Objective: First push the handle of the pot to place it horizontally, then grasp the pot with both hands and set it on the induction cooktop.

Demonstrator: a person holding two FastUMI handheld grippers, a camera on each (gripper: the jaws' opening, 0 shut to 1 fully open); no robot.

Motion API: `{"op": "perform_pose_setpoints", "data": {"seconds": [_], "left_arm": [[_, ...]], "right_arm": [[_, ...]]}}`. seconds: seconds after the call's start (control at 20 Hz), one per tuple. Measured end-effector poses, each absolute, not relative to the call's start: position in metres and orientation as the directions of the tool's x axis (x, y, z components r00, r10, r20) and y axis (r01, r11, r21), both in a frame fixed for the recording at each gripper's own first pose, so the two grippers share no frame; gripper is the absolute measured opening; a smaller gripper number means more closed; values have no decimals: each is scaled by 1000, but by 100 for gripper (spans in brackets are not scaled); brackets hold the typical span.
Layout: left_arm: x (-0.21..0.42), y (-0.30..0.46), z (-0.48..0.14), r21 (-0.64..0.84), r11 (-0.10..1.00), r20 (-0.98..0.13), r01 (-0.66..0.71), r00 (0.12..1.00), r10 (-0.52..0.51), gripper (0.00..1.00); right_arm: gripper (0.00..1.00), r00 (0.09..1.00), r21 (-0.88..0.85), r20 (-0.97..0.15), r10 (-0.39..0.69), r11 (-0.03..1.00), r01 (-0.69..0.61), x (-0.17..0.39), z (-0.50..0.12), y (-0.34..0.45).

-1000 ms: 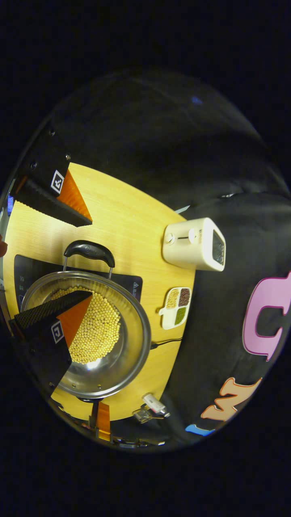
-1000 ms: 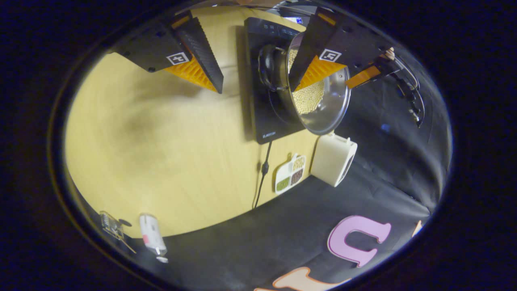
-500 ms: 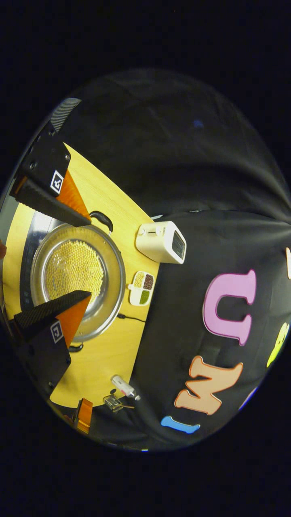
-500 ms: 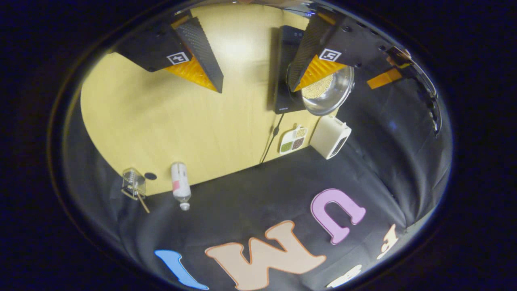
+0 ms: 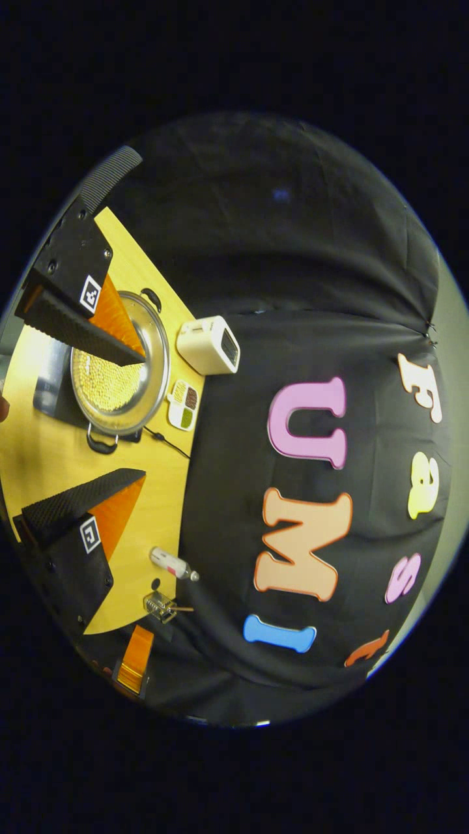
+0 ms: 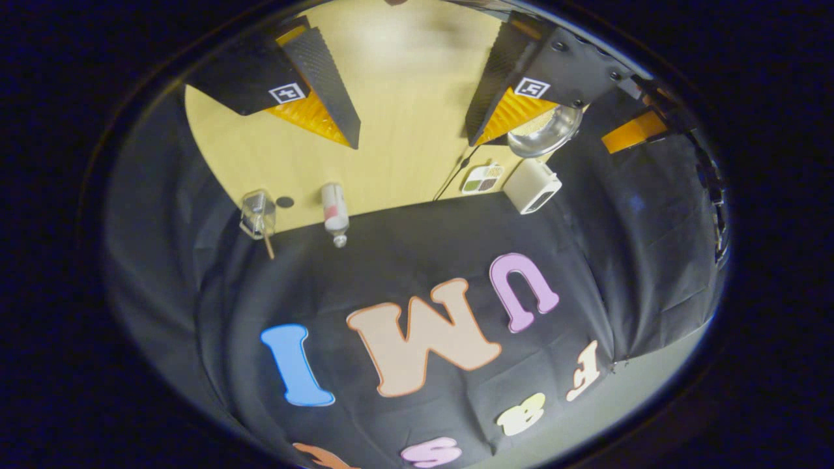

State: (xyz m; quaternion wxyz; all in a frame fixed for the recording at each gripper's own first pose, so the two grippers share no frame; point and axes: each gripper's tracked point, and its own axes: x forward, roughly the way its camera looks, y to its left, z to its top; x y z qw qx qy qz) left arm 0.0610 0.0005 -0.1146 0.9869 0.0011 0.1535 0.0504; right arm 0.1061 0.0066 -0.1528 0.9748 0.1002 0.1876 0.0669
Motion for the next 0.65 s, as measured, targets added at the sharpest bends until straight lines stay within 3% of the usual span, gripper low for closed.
{"op": "perform_pose_setpoints", "data": {"seconds": [0.05,0.1,0.15,0.2,0.55,0.65], "left_arm": [[59,-13,-109,19,996,-275,-82,958,84,97],[56,-26,-102,22,998,-245,-64,967,67,97],[54,-35,-98,28,998,-217,-49,975,54,96],[54,-42,-94,40,998,-186,-38,982,45,96],[49,-66,-64,72,997,-91,36,995,-29,94],[51,-65,-46,70,997,-40,27,999,-25,99]], "right_arm": [[99,932,197,-326,158,976,-97,101,-143,1],[92,943,170,-298,148,980,-100,98,-132,-6],[99,952,144,-273,142,984,-105,92,-121,-10],[92,960,116,-246,135,987,-109,88,-111,-12],[93,996,19,-53,73,997,-72,56,-41,-22],[93,999,-3,3,42,999,-42,41,-22,-25]]}}
